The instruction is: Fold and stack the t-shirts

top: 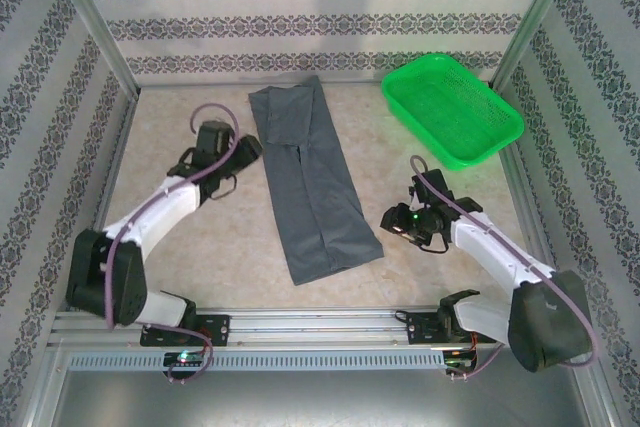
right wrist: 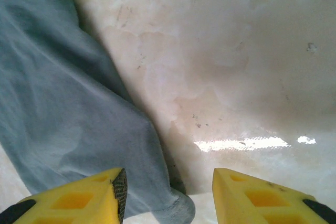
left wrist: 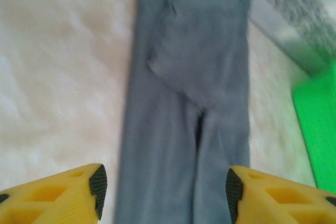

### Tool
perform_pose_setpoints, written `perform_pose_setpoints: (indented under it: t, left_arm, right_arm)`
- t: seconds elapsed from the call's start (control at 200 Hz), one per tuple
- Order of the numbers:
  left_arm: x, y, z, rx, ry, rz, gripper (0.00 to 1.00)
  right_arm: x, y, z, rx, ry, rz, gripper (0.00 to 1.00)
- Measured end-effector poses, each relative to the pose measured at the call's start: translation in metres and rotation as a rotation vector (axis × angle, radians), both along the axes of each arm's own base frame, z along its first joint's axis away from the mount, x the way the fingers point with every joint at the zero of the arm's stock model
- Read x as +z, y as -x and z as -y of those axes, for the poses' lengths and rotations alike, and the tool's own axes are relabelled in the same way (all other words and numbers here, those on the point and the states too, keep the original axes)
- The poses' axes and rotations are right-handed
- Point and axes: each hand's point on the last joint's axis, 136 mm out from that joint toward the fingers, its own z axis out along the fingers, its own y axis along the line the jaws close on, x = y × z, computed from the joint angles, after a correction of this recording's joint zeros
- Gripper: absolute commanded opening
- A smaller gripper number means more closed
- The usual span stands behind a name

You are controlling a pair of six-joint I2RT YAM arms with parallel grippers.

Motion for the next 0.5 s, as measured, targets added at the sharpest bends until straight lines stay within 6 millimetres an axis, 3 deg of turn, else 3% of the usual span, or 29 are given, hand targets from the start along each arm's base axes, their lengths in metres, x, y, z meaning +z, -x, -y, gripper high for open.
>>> perform_pose_setpoints:
  t: [0.065, 0.175, 0.26, 0.375, 0.5]
  left_arm:
    - [-0.022, 0.039, 0.020, -0.082, -0.001, -0.088, 0.62]
    - [-0.065, 0.113, 0.036, -0.207, -0.041, -0.272, 0.62]
    - [-0.079, 0.158, 0.052, -0.321, -0.059, -0.354, 0.62]
    - [-0.087, 0.195, 0.078, -0.452, -0.058, -0.399, 0.62]
    - [-0.098, 0.215, 0.094, -0.517, -0.055, -0.462, 0.62]
  right_arm:
    - [-0.008, 0.005, -0.002, 0.028, 0.016, -0.030, 0.46]
    - [-0.013, 0.017, -0.014, 0.102, 0.029, -0.056, 0.42]
    - [-0.015, 0.025, -0.024, 0.162, 0.034, -0.065, 0.38]
    - [-0.025, 0.034, -0.033, 0.207, 0.043, -0.106, 0.34]
    - [-0.043, 0.043, -0.032, 0.221, 0.073, -0.184, 0.35]
